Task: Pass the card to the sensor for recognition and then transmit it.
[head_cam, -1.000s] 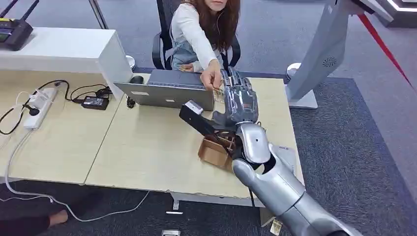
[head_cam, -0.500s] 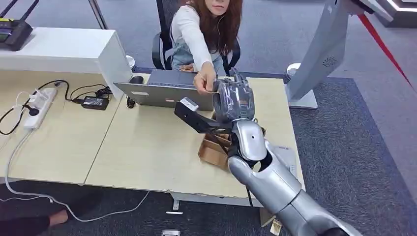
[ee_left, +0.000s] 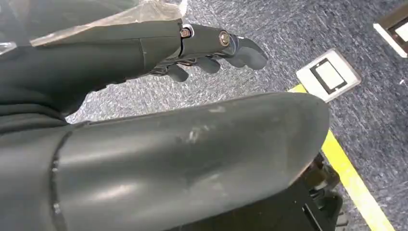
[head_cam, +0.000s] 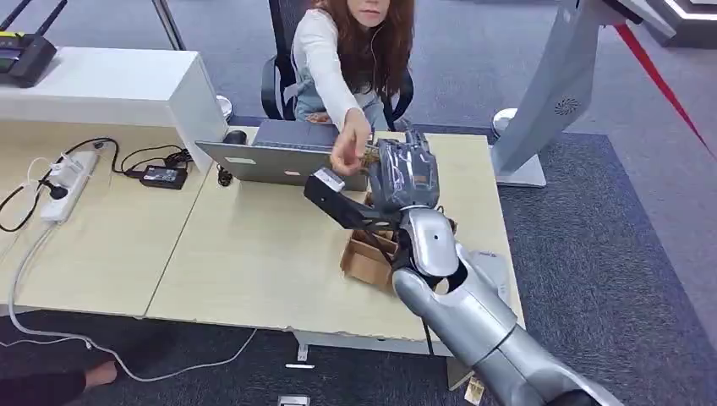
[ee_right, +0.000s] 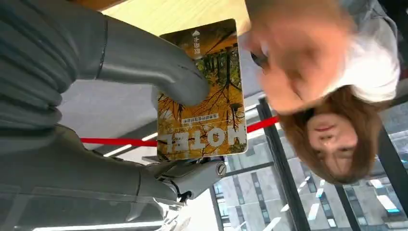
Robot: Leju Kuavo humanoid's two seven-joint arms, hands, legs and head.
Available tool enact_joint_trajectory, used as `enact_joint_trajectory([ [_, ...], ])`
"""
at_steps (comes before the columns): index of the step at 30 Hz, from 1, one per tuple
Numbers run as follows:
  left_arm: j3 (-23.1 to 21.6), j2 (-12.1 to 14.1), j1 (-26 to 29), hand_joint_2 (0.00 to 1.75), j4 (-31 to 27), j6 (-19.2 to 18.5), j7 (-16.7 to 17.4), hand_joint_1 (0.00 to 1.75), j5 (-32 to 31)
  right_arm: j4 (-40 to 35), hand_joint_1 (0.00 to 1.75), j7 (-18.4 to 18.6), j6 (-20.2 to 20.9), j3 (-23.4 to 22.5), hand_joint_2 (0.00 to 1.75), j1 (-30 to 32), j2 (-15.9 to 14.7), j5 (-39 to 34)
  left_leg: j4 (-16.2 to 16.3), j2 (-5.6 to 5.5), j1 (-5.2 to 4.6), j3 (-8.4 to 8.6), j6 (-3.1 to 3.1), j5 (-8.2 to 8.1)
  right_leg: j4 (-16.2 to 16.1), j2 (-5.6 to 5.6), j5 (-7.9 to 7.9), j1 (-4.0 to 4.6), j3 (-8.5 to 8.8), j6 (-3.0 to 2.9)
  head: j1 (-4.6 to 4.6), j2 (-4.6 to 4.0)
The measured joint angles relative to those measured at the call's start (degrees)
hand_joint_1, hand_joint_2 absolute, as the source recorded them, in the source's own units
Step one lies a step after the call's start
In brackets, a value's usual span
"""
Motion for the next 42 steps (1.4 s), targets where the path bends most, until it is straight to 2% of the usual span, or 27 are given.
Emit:
enact_joint_trajectory([
  [4, -0.33, -0.11, 0.00, 0.00, 0.00, 0.11, -0.02, 0.00, -0.02, 0.37, 1.75, -0.11, -0.28, -0.02, 1.75, 0.05, -0.15, -0.54, 0.00, 0.00, 0.00, 0.00, 0.00, 0.00, 0.00, 0.00, 0.00, 0.00, 0.00, 0.00, 0.00, 0.00],
  [9, -0.33, -0.11, 0.02, 0.00, 0.00, 0.33, -0.02, 0.00, 0.26, -1.12, 1.75, -3.06, -4.35, -0.74, 1.75, 2.30, -0.83, -4.92, 0.01, 0.00, 0.00, 0.00, -0.01, -0.01, 0.00, 0.00, -0.01, 0.00, -0.01, 0.00, 0.00, 0.00],
  [15, -0.33, -0.07, 0.04, 0.00, 0.00, 0.61, 0.13, 0.00, 0.77, -4.81, 1.75, -4.81, -5.77, -2.12, 1.75, 5.17, -2.14, -7.89, 0.02, 0.01, 0.00, 0.04, -0.01, -0.01, -0.01, 0.01, -0.01, 0.00, -0.03, 0.00, -0.02, 0.00],
  [19, -0.22, 0.15, 0.22, 0.00, 0.00, 0.94, 0.39, 0.00, 2.30, -12.69, 1.75, -6.43, -7.02, -4.79, 1.75, 11.14, -4.00, -8.19, 0.03, 0.00, 0.00, 0.07, -0.01, -0.02, -0.02, 0.00, -0.01, 0.00, -0.01, 0.00, 0.00, 0.00],
  [25, 0.24, 0.77, 0.46, 0.00, 0.02, 0.85, 0.50, 0.00, 3.80, -23.85, 1.75, -10.80, -10.86, -11.74, 1.75, 22.63, -6.86, -8.90, 0.01, -0.01, -0.01, 0.02, 0.02, -0.06, -0.03, 0.01, -0.03, -0.01, -0.01, -0.01, 0.00, 0.00],
  [29, 0.81, 1.07, 0.49, 0.00, 0.02, 0.90, 0.83, 0.00, 4.04, -27.78, 1.75, -12.04, -12.00, -15.39, 1.75, 26.06, -7.61, -9.84, 0.02, 0.06, -0.01, 0.14, 0.02, -0.06, -0.06, 0.07, -0.02, -0.01, -0.02, -0.02, 0.00, 0.00],
  [31, 0.92, 1.14, 0.52, 0.00, 0.02, 1.11, 1.38, 0.00, 4.15, -30.16, 1.75, -13.42, -12.92, -17.33, 1.75, 29.36, -8.15, -12.90, 0.02, -0.02, 0.00, 0.19, 0.02, -0.06, -0.11, 0.00, -0.04, 0.00, 0.06, -0.01, 0.00, 0.00],
  [33, 1.20, 1.20, 0.65, 0.00, 0.02, 1.64, 2.32, 0.00, 4.42, -32.83, 1.75, -17.78, -13.84, -20.88, 1.75, 34.58, -9.18, -24.16, 0.01, -0.04, 0.00, 0.13, 0.02, -0.07, -0.11, -0.01, -0.04, 0.00, 0.04, -0.01, 0.00, 0.00],
  [35, 1.27, 1.22, 0.68, 0.00, 0.02, 2.14, 3.17, 0.00, 4.70, -33.55, 1.75, -25.35, -13.44, -25.10, 1.75, 39.39, -9.84, -38.67, 0.00, -0.03, 0.00, 0.09, 0.04, -0.10, -0.11, 0.00, -0.04, 0.00, 0.06, -0.01, 0.00, 0.00],
  [37, 1.31, 1.27, 0.68, 0.00, 0.02, 2.56, 3.65, 0.00, 4.83, -33.38, 1.75, -33.06, -12.35, -28.84, 1.75, 43.46, -9.88, -48.60, 0.00, -0.02, -0.02, 0.03, 0.03, -0.11, -0.11, 0.01, -0.04, -0.02, 0.04, -0.01, 0.00, 0.00],
  [39, 1.44, 1.29, 0.63, 0.00, 0.02, 2.73, 3.78, 0.00, 5.03, -32.85, 1.75, -37.34, -11.60, -31.22, 1.75, 45.98, -9.73, -52.66, 0.00, -0.02, -0.02, 0.04, 0.03, -0.12, -0.11, 0.01, -0.04, -0.02, 0.02, 0.00, 0.00, 0.00],
  [42, 2.10, 1.29, 0.63, 0.00, 0.02, 2.73, 3.87, 0.00, 5.62, -31.28, 1.75, -40.33, -11.34, -34.77, 1.75, 49.26, -9.14, -54.95, 0.00, -0.03, 0.00, 0.04, 0.03, -0.12, -0.11, 0.01, -0.05, -0.01, 0.03, 0.00, 0.00, 0.00],
])
